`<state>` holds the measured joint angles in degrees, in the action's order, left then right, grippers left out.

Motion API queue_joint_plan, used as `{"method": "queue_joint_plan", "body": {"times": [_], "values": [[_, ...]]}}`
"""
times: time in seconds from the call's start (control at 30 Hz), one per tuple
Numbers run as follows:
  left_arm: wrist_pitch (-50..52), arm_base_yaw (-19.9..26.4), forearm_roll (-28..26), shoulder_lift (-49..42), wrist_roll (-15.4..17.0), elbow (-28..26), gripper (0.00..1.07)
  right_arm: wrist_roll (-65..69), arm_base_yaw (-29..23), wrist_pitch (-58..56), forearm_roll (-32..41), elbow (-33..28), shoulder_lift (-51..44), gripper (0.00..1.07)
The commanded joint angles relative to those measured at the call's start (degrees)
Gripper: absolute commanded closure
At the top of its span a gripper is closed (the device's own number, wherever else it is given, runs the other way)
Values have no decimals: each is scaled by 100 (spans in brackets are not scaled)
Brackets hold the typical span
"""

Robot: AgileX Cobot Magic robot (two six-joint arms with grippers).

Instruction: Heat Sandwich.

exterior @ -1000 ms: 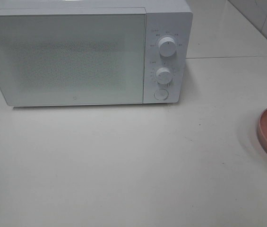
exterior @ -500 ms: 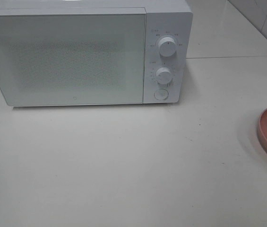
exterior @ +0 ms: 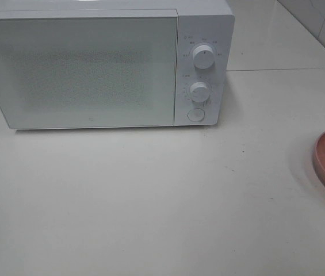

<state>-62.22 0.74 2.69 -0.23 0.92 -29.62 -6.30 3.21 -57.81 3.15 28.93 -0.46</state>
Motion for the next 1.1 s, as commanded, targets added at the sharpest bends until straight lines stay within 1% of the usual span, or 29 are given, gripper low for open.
{"method": "queue_joint_plan", "body": {"times": [0.03, 0.1, 0.2, 1.1], "values": [[103, 6, 63, -120, 97, 17, 33, 17, -6, 63, 0, -17, -126, 36], [103, 6, 132, -120, 189, 17, 33, 17, -6, 63, 0, -17, -126, 36], [103, 6, 149, -120, 206, 17, 33, 17, -6, 63, 0, -17, -126, 36], [103, 6, 149, -120, 206, 17, 33, 17, -6, 63, 0, -17, -126, 36]]}}
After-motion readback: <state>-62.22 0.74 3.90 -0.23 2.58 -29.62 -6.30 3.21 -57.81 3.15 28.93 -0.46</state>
